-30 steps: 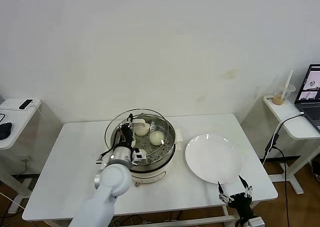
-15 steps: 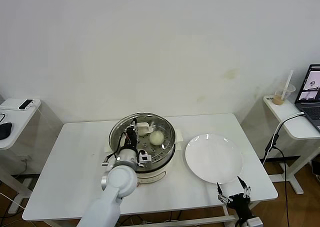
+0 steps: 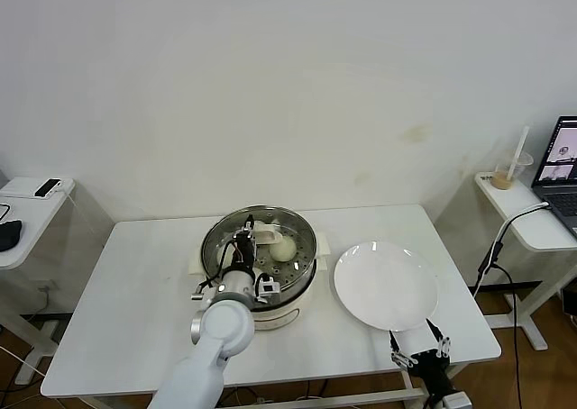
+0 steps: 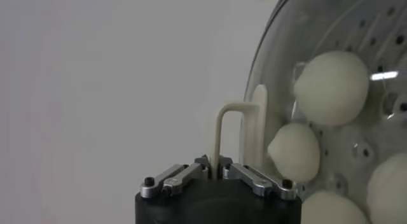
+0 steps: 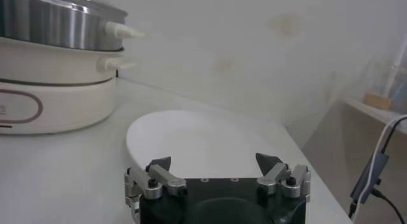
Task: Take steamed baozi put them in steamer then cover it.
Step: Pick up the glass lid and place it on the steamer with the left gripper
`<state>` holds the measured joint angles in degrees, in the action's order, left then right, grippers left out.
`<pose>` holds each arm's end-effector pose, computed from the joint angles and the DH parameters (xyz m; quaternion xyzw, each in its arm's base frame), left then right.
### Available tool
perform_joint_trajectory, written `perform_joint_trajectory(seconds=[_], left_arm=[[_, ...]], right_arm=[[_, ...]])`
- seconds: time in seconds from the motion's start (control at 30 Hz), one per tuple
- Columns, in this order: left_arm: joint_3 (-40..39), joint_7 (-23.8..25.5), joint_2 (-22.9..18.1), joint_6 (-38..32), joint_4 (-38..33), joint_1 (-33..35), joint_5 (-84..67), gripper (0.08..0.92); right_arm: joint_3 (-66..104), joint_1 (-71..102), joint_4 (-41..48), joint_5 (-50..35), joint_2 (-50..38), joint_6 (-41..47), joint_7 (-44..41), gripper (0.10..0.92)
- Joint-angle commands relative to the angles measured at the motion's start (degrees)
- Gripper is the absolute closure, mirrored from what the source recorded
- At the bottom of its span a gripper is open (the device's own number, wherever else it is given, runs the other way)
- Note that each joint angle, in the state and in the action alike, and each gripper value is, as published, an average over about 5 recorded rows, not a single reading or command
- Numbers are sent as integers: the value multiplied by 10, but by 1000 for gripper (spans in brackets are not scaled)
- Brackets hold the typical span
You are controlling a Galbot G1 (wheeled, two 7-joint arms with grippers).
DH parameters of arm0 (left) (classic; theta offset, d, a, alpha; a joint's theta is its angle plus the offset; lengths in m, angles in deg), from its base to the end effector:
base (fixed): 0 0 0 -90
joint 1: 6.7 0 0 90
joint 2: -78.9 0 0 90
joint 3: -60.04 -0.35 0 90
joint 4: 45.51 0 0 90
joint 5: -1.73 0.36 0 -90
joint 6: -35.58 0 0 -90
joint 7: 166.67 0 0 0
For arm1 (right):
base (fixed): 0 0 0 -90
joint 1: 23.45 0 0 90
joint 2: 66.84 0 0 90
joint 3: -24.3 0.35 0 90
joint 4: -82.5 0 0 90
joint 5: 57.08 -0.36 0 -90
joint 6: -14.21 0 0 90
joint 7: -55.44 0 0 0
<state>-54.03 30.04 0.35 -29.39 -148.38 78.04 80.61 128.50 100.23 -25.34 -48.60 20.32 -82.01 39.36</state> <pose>0.3459 -0.0867 -0.2622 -0.0382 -0.7290 -0.6833 0.0168 0.1460 -0.0958 -0.3800 0.0557 -0.9828 0.1392 0.1082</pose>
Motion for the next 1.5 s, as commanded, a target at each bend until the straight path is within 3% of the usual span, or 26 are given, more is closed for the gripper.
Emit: perform_joint_trajectory(seconds=[0.03, 0.43, 1.13, 1.3, 1.5], left_arm=[[2, 2, -1, -1, 0, 1, 5, 852], [11, 4, 7, -6, -24, 11, 2, 826], [15, -36, 29, -34, -135, 117, -41, 236], [37, -66, 42, -56, -198, 163, -77, 180], [129, -172, 52, -136, -267, 272, -236, 177]], right_arm=[[0, 2, -2, 1, 0, 0, -1, 203], [-6, 1, -1, 6, 1, 1, -3, 203], [-12, 7, -1, 8, -7, 0, -4, 203], [-11, 10, -1, 0, -19, 0, -4, 203], [-14, 7, 1, -19, -31, 4, -5, 203]])
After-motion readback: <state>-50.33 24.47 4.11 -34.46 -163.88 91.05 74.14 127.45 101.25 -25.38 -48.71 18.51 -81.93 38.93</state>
